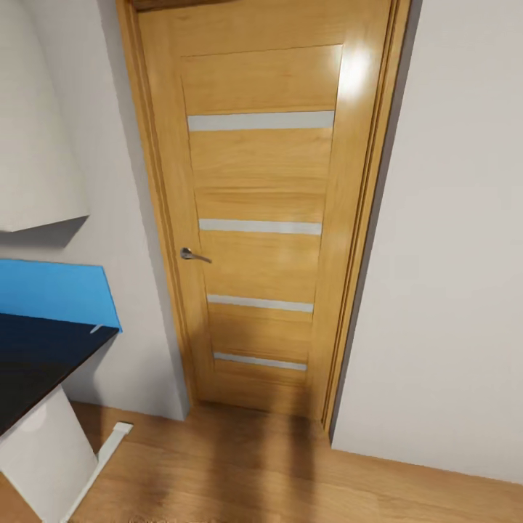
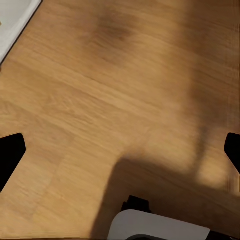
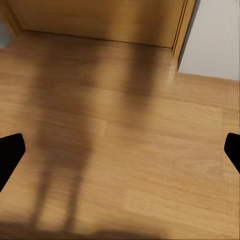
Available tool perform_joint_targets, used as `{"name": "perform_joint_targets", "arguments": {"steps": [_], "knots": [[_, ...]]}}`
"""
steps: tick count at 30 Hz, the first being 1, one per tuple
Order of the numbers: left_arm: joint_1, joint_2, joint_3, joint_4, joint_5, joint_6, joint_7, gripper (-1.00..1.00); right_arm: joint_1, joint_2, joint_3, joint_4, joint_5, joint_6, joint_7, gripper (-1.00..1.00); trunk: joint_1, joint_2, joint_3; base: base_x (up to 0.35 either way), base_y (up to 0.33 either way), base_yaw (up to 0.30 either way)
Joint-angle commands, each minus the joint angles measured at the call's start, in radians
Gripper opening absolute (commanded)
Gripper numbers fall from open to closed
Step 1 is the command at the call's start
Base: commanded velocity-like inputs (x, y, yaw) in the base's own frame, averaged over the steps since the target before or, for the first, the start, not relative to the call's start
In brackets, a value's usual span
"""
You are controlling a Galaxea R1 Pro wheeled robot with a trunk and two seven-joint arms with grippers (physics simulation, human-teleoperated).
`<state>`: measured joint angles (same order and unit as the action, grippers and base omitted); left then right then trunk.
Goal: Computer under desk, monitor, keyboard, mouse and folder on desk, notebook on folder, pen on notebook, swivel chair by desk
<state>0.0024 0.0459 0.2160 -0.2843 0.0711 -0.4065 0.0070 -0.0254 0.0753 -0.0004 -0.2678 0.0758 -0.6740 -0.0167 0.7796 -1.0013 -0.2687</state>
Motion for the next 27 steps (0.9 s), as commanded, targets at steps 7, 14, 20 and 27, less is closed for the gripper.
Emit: {"name": "perform_joint_targets", "arguments": {"steps": [7, 14, 20, 27], "knots": [[0.0, -0.001, -0.003, -0.001, 0.007, -0.002, 0.001, 1.0, -0.001, 0.001, -0.001, 0.001, 0.007, -0.005, -0.002, 1.0, 0.0, -0.001, -0.001, 0.0, 0.0, 0.283], [0.0, -0.001, -0.004, -0.001, 0.007, -0.002, 0.001, 1.0, -0.001, 0.001, -0.001, 0.001, 0.007, -0.006, -0.002, 1.0, 0.0, -0.001, -0.001, 0.0, 0.0, 0.286], [0.0, -0.001, -0.003, -0.001, 0.007, -0.002, 0.001, 1.0, -0.001, 0.001, -0.001, 0.001, 0.007, -0.006, -0.002, 1.0, 0.0, -0.001, -0.001, 0.0, 0.0, 0.287], [0.0, -0.001, -0.004, -0.001, 0.007, -0.002, 0.001, 1.0, -0.001, 0.001, -0.001, 0.001, 0.007, -0.006, -0.002, 1.0, 0.0, -0.001, -0.001, 0.0, 0.0, 0.287]]}}
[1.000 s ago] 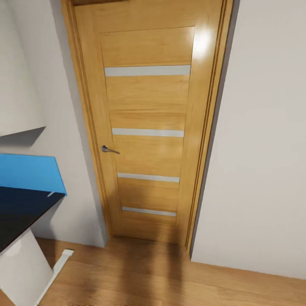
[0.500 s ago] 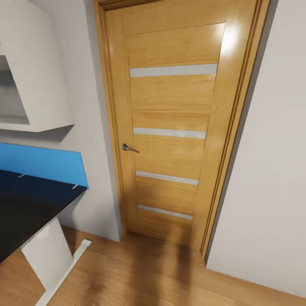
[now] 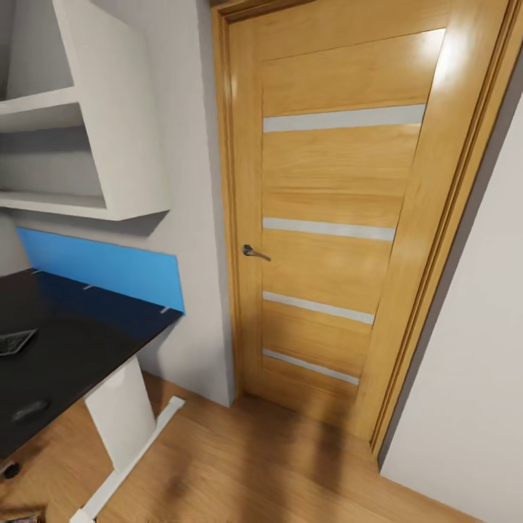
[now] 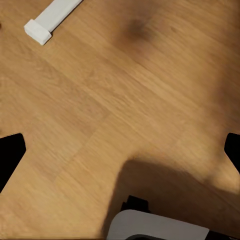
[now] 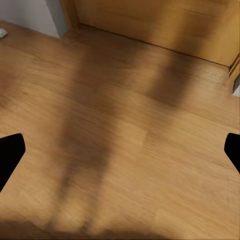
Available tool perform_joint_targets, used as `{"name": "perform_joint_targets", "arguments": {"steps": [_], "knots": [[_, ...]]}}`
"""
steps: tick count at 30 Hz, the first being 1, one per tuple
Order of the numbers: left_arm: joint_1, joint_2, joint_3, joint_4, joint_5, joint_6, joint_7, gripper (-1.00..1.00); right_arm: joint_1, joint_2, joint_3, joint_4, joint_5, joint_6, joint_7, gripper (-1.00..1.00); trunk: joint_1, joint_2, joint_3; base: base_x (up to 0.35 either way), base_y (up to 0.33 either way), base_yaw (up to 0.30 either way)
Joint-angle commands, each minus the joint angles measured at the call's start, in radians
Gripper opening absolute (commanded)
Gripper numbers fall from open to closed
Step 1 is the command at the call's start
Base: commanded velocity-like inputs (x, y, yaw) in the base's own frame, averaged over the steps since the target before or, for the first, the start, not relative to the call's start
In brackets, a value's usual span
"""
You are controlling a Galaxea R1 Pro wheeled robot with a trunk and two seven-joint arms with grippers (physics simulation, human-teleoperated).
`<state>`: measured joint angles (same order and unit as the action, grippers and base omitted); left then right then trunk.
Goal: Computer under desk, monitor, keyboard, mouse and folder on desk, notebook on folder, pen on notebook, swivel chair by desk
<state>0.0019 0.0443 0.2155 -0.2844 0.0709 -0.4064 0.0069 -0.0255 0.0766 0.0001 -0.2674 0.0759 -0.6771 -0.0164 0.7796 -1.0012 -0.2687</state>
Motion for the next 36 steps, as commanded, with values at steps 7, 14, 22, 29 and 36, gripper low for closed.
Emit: {"name": "perform_joint_targets", "arguments": {"steps": [7, 14, 22, 29, 36], "knots": [[0.001, 0.0, -0.004, -0.001, 0.007, -0.002, 0.001, 1.0, -0.001, 0.0, -0.001, 0.001, 0.007, -0.002, -0.001, 1.0, 0.0, -0.001, -0.001, 0.0, 0.0, 0.287], [0.001, 0.0, -0.004, -0.001, 0.007, -0.002, 0.001, 1.0, -0.001, -0.001, -0.002, 0.0, 0.007, -0.004, -0.001, 1.0, 0.0, -0.001, -0.001, 0.0, 0.0, 0.287], [0.001, 0.002, -0.002, -0.001, 0.008, -0.002, 0.002, 1.0, -0.001, -0.001, -0.002, 0.0, 0.007, -0.004, -0.001, 1.0, 0.0, -0.001, -0.001, 0.0, 0.0, 0.287], [0.001, 0.001, -0.002, -0.001, 0.007, -0.003, 0.001, 1.0, -0.001, -0.001, -0.002, -0.001, 0.007, -0.004, -0.001, 1.0, 0.0, -0.001, -0.001, 0.0, 0.0, 0.287], [0.001, 0.0, -0.002, -0.001, 0.007, -0.003, 0.001, 1.0, -0.001, -0.001, -0.002, -0.001, 0.007, -0.004, -0.001, 1.0, 0.0, -0.001, -0.001, 0.0, 0.0, 0.287]]}}
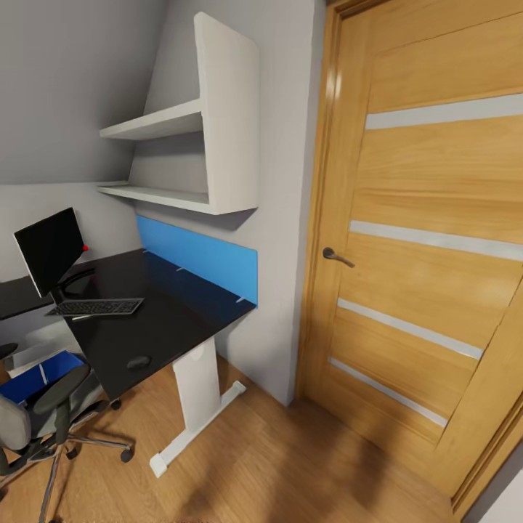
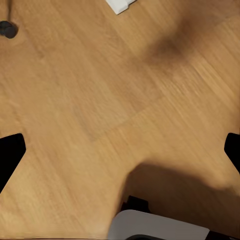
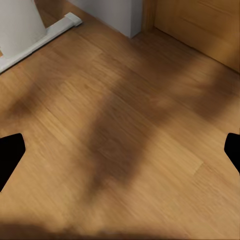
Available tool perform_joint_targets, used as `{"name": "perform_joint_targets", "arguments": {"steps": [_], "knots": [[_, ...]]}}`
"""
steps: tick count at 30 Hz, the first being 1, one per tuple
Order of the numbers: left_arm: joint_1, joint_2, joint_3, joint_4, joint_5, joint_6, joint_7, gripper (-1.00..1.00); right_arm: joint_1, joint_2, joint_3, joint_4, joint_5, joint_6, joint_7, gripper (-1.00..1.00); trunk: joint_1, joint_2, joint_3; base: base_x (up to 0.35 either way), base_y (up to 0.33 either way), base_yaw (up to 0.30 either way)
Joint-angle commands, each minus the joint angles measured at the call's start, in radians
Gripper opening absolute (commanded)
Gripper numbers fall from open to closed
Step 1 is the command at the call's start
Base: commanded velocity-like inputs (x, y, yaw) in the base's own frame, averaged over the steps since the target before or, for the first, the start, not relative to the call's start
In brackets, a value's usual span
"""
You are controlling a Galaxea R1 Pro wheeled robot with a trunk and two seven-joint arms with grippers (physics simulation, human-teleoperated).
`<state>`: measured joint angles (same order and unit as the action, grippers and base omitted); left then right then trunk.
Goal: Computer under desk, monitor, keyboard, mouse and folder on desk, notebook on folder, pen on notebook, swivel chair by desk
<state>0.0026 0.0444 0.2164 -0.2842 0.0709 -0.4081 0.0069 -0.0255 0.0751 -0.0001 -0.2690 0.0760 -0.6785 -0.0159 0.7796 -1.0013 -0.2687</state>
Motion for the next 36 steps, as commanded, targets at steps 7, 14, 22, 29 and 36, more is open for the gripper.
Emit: {"name": "perform_joint_targets", "arguments": {"steps": [7, 14, 22, 29, 36], "knots": [[0.0, 0.001, -0.002, -0.001, 0.007, -0.002, 0.001, 1.0, -0.001, 0.0, -0.001, 0.001, 0.007, -0.003, -0.002, 1.0, 0.0, -0.001, -0.001, 0.0, 0.0, 0.287], [0.0, 0.0, -0.002, -0.001, 0.007, -0.002, 0.002, 1.0, -0.001, 0.0, -0.001, 0.001, 0.007, -0.003, -0.002, 1.0, 0.0, -0.001, -0.001, 0.0, 0.0, 0.287], [0.0, 0.0, -0.002, -0.001, 0.007, -0.002, 0.001, 1.0, -0.001, 0.0, -0.001, 0.001, 0.007, -0.004, -0.002, 1.0, 0.0, -0.001, -0.001, 0.0, 0.0, 0.287], [0.0, 0.0, -0.002, -0.001, 0.007, -0.002, 0.001, 1.0, -0.001, 0.0, -0.001, 0.001, 0.007, -0.004, -0.001, 1.0, 0.0, -0.001, -0.001, 0.0, 0.0, 0.287], [0.0, 0.0, -0.003, -0.001, 0.007, -0.002, 0.001, 1.0, -0.001, 0.0, -0.001, 0.001, 0.007, -0.003, -0.001, 1.0, 0.0, -0.001, -0.001, 0.0, 0.0, 0.287]]}}
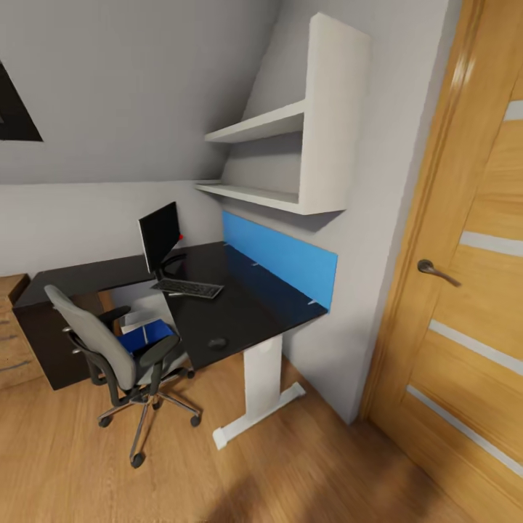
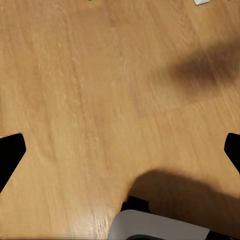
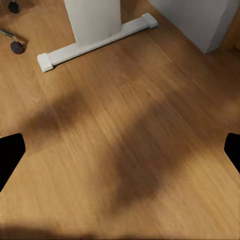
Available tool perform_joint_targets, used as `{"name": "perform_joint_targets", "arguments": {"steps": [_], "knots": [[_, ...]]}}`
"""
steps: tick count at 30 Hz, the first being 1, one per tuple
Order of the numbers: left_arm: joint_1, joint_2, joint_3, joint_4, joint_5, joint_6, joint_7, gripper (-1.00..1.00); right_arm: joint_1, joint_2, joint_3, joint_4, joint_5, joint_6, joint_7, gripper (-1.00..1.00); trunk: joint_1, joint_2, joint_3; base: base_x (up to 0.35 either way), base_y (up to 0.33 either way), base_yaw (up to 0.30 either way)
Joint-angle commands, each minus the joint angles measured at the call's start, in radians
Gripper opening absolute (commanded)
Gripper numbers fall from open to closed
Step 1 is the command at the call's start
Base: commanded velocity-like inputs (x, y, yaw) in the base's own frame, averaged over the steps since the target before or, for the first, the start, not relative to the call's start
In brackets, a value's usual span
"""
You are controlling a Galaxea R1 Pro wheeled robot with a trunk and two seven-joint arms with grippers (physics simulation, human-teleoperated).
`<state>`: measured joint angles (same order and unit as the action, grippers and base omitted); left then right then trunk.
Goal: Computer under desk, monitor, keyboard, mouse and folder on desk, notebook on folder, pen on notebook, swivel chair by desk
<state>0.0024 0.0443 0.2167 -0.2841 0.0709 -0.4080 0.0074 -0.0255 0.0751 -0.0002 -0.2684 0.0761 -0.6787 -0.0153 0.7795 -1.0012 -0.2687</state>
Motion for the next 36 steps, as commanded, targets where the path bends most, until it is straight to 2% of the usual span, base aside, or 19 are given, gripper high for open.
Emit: {"name": "perform_joint_targets", "arguments": {"steps": [1, 20, 24, 25, 27, 33, 36], "knots": [[0.0, 0.0, -0.003, -0.001, 0.007, -0.002, 0.001, 1.0, -0.001, 0.0, -0.001, 0.001, 0.007, -0.003, -0.002, 1.0, 0.0, -0.001, -0.001, 0.0, 0.0, 0.287], [0.0, -0.001, -0.004, -0.002, 0.006, -0.01, -0.002, 1.0, -0.001, 0.0, -0.001, 0.0, 0.007, -0.003, -0.002, 1.0, 0.0, -0.001, -0.001, 0.0, 0.0, 0.287], [0.0, -0.005, -0.002, -0.004, 0.009, -0.104, 0.0, 1.0, -0.001, 0.0, -0.001, 0.0, 0.007, -0.003, -0.002, 1.0, 0.0, -0.001, -0.001, 0.0, 0.0, 0.287], [0.001, -0.009, -0.002, -0.004, 0.009, -0.161, 0.0, 1.0, -0.001, 0.0, -0.001, 0.001, 0.008, -0.003, -0.002, 1.0, 0.0, -0.001, -0.001, 0.0, 0.0, 0.287], [0.0, -0.013, -0.002, -0.004, 0.01, -0.205, 0.0, 1.0, -0.001, 0.0, 0.0, 0.001, 0.008, -0.003, -0.002, 1.0, 0.0, -0.001, -0.001, 0.0, 0.0, 0.287], [0.0, -0.019, -0.003, -0.004, 0.01, -0.242, -0.001, 1.0, -0.001, -0.001, 0.0, 0.001, 0.008, -0.003, -0.002, 1.0, 0.0, -0.001, -0.001, 0.0, 0.0, 0.287], [0.0, -0.021, -0.006, -0.004, 0.009, -0.247, -0.003, 1.0, -0.001, -0.001, 0.0, 0.001, 0.008, -0.002, -0.002, 1.0, 0.012, -0.022, -0.01, 0.0, 0.0, 0.287]]}}
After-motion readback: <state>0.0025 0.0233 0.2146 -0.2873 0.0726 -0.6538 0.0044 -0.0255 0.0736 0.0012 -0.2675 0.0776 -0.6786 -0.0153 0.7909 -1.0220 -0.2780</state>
